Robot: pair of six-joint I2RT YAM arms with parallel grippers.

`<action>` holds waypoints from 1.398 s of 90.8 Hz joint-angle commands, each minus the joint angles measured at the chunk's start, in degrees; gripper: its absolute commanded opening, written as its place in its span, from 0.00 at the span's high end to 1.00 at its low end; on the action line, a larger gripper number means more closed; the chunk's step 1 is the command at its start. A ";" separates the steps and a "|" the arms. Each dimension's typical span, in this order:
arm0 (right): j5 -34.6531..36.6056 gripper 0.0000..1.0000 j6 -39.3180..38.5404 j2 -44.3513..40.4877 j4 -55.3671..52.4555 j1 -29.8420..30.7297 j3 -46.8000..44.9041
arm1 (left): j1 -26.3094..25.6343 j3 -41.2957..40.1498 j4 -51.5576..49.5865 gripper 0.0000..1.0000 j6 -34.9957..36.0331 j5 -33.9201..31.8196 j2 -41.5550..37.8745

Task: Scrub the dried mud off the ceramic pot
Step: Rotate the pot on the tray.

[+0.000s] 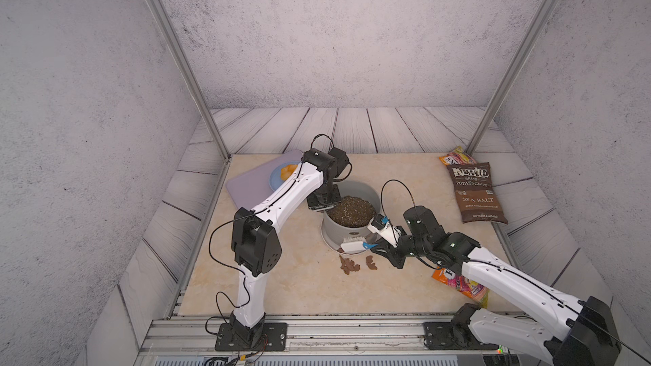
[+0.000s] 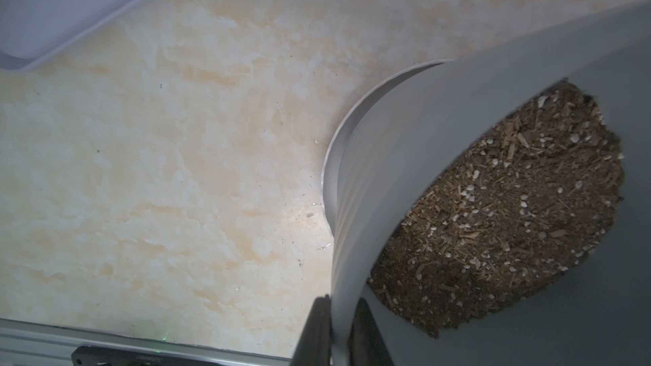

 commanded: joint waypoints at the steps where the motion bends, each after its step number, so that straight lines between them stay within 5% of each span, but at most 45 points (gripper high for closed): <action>1: 5.76 1.00 0.56 -0.58 1.22 -2.61 -1.07 | 0.42 -1.53 -1.58 1.00 4.33 -2.29 2.22; 76: -2.68 1.00 7.53 -7.94 0.23 4.65 -1.25 | 1.09 -1.38 0.24 1.00 6.71 -1.23 3.76; 99: 2.75 1.00 3.10 -0.52 -0.73 3.46 6.67 | 1.08 -2.10 0.39 1.00 7.26 -1.08 3.52; 127: 2.13 1.00 2.41 2.70 2.23 -2.10 2.55 | 1.16 -3.41 1.62 1.00 9.46 -0.59 2.59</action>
